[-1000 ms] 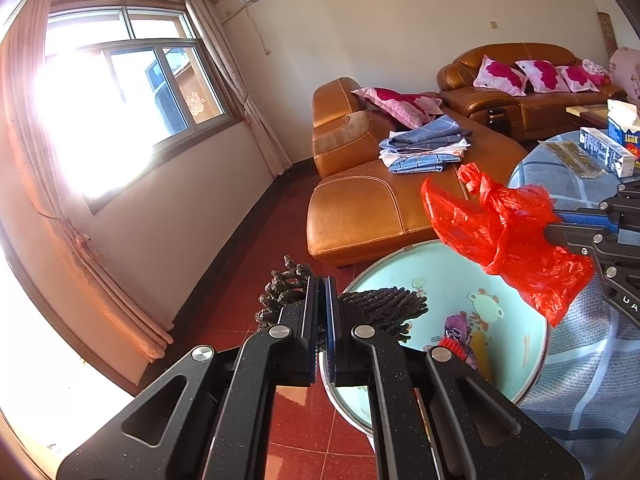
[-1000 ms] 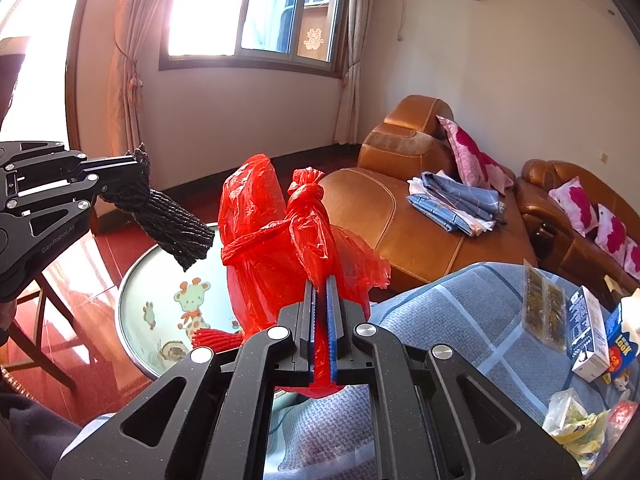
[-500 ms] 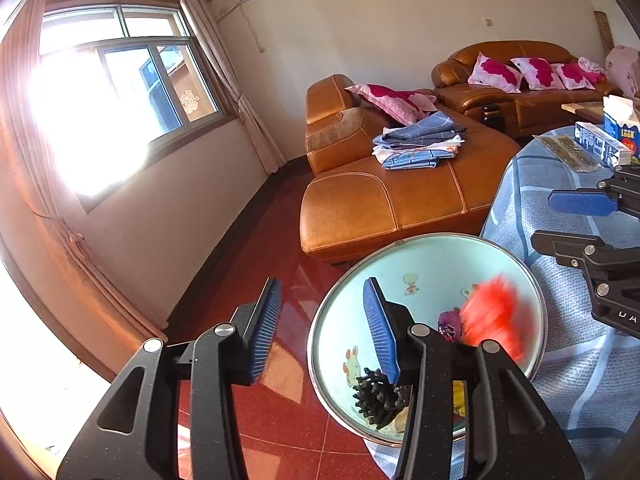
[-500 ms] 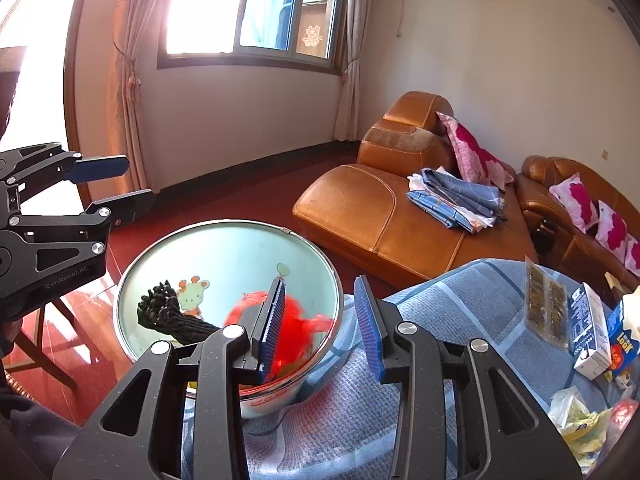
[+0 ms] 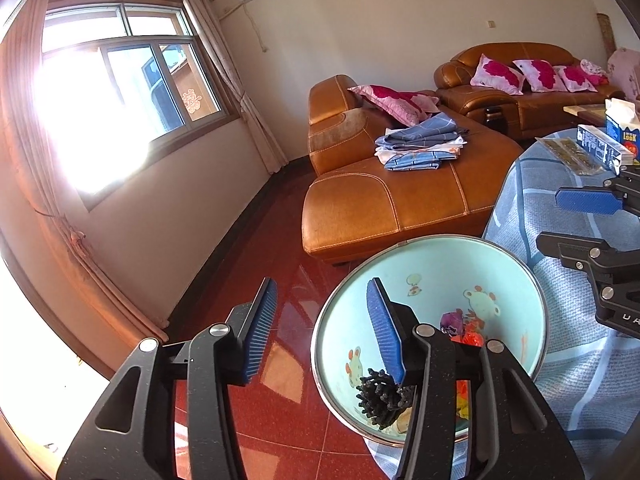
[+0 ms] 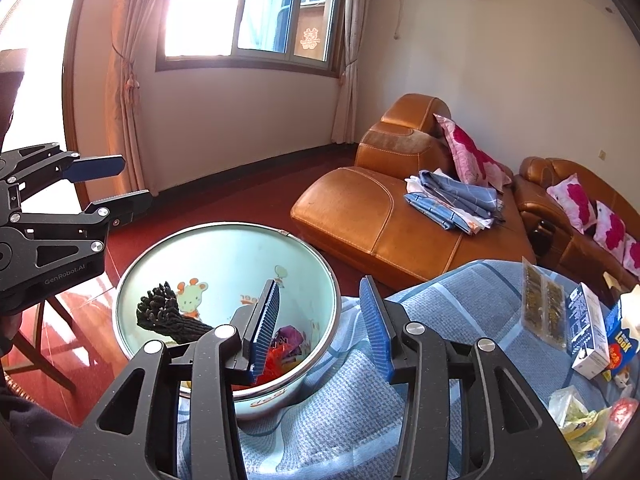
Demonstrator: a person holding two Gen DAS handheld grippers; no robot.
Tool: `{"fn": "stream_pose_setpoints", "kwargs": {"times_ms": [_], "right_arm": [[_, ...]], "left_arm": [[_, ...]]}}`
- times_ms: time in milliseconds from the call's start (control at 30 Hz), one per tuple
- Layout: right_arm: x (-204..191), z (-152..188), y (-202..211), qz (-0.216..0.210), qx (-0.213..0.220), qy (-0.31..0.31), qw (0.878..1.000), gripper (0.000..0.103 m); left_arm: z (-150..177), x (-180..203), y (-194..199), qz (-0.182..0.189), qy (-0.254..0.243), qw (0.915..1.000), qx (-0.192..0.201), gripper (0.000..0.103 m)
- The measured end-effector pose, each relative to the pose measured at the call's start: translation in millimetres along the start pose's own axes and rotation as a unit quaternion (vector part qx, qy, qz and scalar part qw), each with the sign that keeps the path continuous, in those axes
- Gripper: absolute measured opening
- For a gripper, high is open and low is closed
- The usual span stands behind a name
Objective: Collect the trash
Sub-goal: 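Move both grippers back over the table toward the remaining plastic bags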
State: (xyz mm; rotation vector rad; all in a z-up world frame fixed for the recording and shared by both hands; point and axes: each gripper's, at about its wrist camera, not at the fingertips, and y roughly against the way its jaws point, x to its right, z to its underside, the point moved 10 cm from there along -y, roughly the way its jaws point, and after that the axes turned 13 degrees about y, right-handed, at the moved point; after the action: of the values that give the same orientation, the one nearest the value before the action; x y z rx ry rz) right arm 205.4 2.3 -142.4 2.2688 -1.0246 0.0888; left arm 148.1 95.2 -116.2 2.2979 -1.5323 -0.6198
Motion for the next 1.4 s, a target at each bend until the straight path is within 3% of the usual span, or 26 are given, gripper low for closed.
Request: {"fn": "stream_pose_setpoints", "kwargs": {"times_ms": [300,367,800,967,1167,1400], "right_arm": [[1,1,1,0.003,0.001,0.000,1.000,0.044],[3,1,2,0.006,0.003,-0.002,1.000,0.047],[12,4,10,0.028,0.001,-0.015,0.999,0.048],[38,25,34,0.063,-0.016,-0.039,0.997,0.048],[105,77,95,0.138,-0.045,-0.105,0.984,0.050],[196,174,179,0.263,-0.105,-0.202,0.937,0.054]], "left_arm": [[2,0,1,0.001,0.000,1.0000,0.001,0.049],[1,1,2,0.002,0.001,1.0000,0.003,0.057],[1,20,4,0.020,-0.011,0.9997,0.002,0.057],[-10,60,13,0.059,-0.026,0.9978,0.013,0.061],[-25,148,37,0.142,-0.061,0.9875,0.034,0.064],[-25,259,69,0.222,-0.125,0.9655,0.052,0.067]]}}
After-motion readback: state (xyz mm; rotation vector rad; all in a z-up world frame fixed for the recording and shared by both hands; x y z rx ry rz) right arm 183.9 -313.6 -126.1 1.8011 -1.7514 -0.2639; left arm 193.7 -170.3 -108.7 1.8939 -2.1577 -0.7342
